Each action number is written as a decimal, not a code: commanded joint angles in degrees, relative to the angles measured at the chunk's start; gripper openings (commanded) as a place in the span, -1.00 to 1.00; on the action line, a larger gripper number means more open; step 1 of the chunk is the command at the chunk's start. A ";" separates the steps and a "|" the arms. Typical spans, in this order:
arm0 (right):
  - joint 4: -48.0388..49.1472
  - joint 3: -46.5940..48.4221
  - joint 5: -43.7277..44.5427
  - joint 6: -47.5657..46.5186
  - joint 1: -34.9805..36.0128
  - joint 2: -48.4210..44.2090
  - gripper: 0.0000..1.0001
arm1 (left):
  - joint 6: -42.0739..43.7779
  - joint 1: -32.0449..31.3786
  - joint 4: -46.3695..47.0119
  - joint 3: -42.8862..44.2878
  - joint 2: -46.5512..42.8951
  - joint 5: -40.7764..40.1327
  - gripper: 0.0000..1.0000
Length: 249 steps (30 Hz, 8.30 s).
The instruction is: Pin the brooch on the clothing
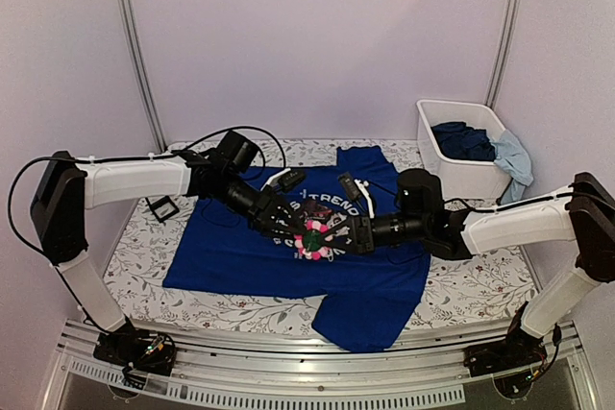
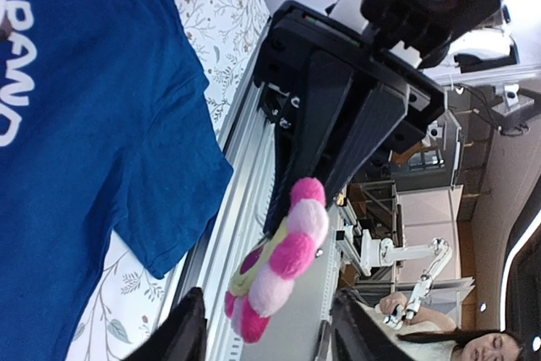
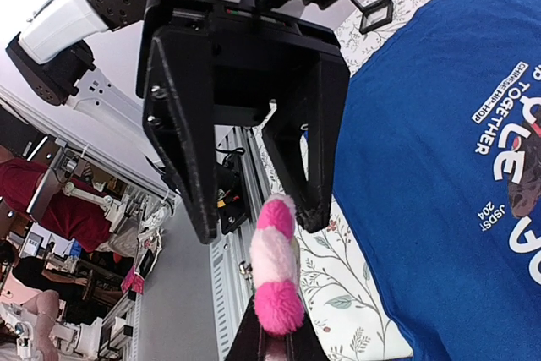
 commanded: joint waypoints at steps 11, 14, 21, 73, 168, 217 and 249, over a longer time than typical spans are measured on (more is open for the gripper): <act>-8.30 0.51 -7.77 6.48 -6.75 -5.50 -1.00 | 53.92 6.27 -50.79 22.41 -7.23 -30.27 0.14; -4.81 -1.46 -9.85 11.82 -9.12 -6.09 -1.00 | 60.39 2.14 -49.00 22.32 -10.15 -37.16 0.18; -2.90 -2.73 -9.70 16.53 -11.10 -7.58 -1.00 | 70.12 -15.66 -15.25 12.71 -16.85 -52.22 0.00; 3.41 -3.16 -17.36 17.32 -13.28 -2.33 -1.00 | 67.15 -25.04 14.18 4.94 -4.23 -66.59 -0.81; -5.81 0.86 -23.04 -3.62 -13.47 -5.80 -0.28 | -7.10 -12.43 50.46 -12.98 -2.61 -24.30 -1.00; 0.74 0.18 -18.19 -4.43 -13.43 -2.18 -0.33 | -9.64 -12.80 53.75 -11.84 0.39 -23.31 -1.00; 0.87 0.62 -18.87 -3.55 -13.42 -0.45 -0.98 | -2.24 -15.22 51.60 -8.81 1.16 -20.53 -1.00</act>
